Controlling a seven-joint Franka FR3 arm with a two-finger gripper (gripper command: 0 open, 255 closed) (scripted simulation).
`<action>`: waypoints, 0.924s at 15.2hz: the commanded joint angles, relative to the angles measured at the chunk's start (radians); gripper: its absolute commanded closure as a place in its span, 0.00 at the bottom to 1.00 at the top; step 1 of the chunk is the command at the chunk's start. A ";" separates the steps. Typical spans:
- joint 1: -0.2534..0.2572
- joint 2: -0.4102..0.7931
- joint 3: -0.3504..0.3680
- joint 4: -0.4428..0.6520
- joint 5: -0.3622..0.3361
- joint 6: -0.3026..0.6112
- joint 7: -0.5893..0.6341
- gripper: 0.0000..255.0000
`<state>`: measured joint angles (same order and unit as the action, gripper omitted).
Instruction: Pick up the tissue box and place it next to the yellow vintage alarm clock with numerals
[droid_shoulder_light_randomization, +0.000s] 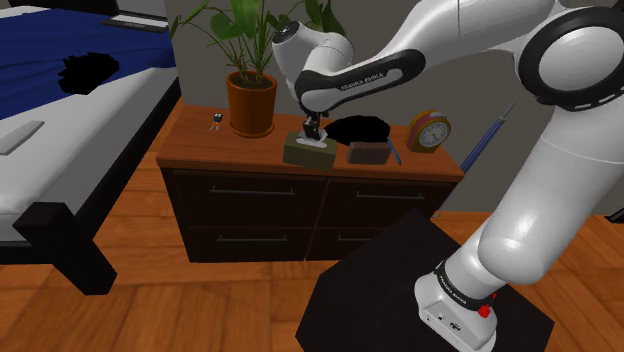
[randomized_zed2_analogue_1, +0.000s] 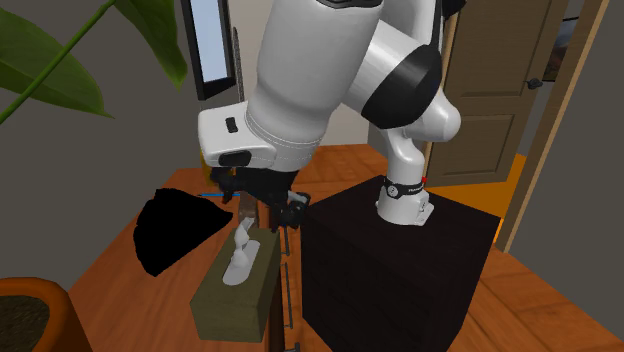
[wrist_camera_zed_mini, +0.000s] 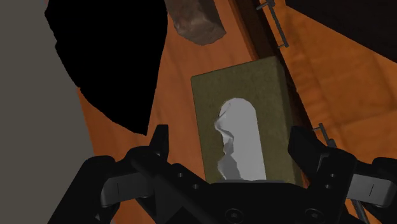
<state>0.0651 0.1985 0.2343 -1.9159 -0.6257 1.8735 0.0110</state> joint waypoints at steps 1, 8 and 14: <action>0.000 0.028 -0.004 0.007 -0.023 0.015 0.004 0.00; -0.017 0.046 -0.020 -0.033 -0.047 0.077 0.017 0.00; -0.017 0.046 -0.020 -0.033 -0.047 0.077 0.017 0.00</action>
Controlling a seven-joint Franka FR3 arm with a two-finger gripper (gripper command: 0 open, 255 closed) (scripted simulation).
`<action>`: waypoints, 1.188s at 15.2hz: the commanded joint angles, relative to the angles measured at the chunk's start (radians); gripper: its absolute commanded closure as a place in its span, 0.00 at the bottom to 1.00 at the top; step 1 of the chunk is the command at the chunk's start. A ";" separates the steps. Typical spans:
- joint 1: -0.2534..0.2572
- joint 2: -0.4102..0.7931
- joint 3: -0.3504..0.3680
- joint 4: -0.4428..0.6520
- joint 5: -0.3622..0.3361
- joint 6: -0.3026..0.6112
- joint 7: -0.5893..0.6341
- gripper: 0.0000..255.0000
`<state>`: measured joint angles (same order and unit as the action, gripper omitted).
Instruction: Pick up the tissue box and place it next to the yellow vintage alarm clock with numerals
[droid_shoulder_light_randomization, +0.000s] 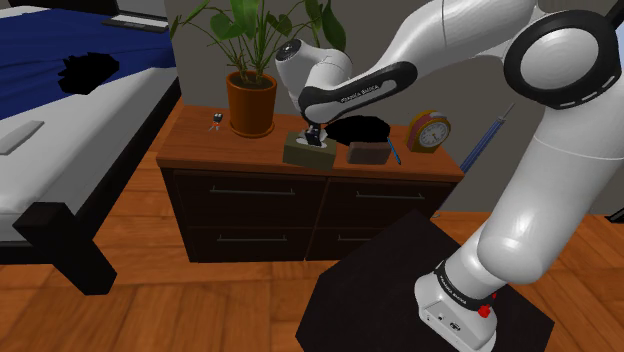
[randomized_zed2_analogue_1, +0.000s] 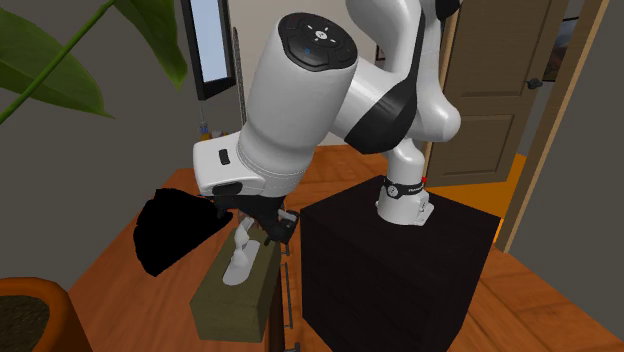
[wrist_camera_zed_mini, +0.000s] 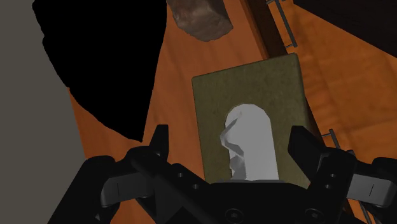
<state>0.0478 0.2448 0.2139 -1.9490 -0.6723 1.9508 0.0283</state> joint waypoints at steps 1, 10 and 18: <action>0.000 0.000 0.000 0.000 0.000 0.000 0.000 0.00; 0.000 -0.002 0.000 -0.004 0.000 0.002 0.001 1.00; 0.000 -0.043 0.006 0.035 0.027 -0.062 -0.049 1.00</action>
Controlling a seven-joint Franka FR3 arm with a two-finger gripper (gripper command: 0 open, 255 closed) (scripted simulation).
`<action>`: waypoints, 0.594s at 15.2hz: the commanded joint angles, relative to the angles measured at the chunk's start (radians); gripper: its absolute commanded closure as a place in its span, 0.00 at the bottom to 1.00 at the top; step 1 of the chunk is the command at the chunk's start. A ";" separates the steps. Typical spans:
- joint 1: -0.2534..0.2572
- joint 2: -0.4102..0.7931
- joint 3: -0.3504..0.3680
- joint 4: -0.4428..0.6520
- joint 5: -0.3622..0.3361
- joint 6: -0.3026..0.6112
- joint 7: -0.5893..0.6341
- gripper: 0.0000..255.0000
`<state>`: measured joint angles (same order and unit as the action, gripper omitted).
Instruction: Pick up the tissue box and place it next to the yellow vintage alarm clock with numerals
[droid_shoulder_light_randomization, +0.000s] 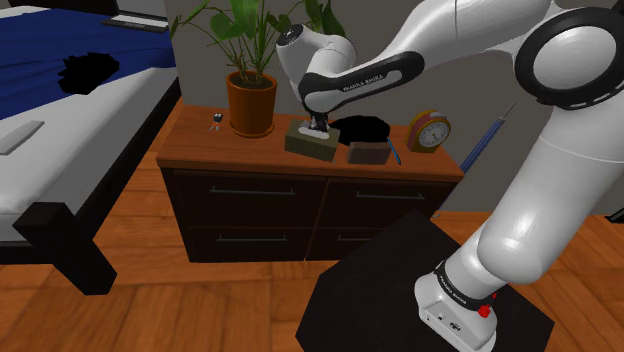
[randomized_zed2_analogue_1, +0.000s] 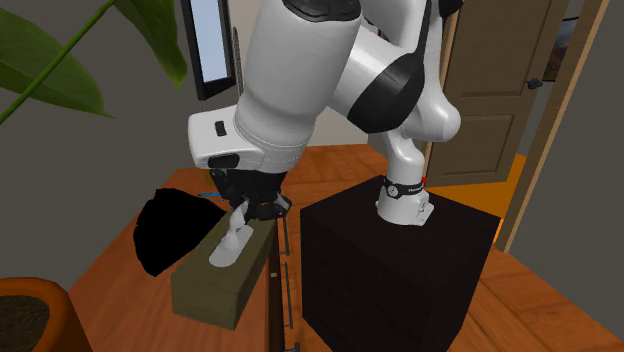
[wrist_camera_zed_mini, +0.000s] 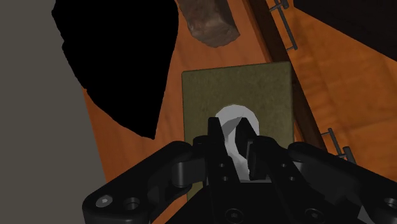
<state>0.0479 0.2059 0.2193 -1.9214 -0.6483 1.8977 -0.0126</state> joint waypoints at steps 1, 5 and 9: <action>0.000 -0.010 0.001 0.013 0.007 -0.019 -0.015 1.00; 0.000 -0.030 0.004 0.039 0.020 -0.056 -0.041 1.00; 0.001 -0.048 0.006 0.068 0.031 -0.095 -0.068 1.00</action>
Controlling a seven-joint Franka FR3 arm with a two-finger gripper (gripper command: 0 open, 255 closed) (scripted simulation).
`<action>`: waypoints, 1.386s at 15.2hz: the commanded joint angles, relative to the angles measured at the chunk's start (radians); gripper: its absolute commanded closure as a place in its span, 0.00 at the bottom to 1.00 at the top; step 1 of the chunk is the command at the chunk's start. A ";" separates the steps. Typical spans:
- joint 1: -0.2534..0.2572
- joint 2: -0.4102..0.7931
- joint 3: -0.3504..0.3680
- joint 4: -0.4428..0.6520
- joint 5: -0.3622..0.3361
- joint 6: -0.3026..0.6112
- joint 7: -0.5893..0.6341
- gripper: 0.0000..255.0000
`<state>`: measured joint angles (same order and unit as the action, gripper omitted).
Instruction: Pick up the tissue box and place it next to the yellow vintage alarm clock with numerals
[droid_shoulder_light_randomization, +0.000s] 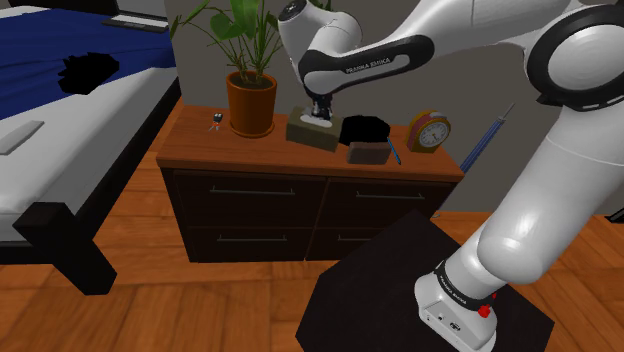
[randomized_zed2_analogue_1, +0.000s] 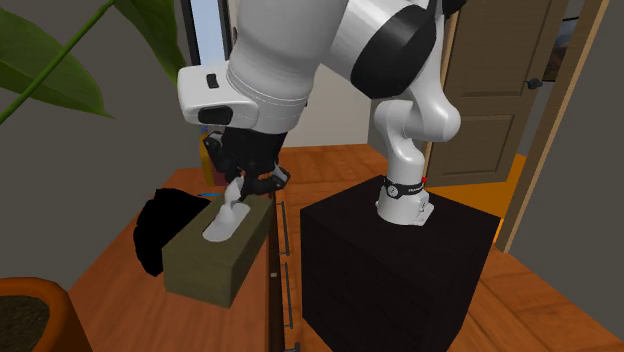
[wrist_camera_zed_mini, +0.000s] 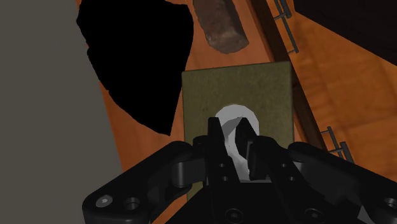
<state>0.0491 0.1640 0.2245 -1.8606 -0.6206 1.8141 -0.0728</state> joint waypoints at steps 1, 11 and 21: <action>0.001 -0.010 0.001 0.015 0.006 -0.021 -0.014 1.00; 0.005 -0.038 0.006 0.108 0.026 -0.124 -0.077 1.00; 0.012 -0.046 0.010 0.225 0.034 -0.233 -0.139 1.00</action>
<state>0.0595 0.1162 0.2336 -1.6514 -0.5870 1.5940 -0.2049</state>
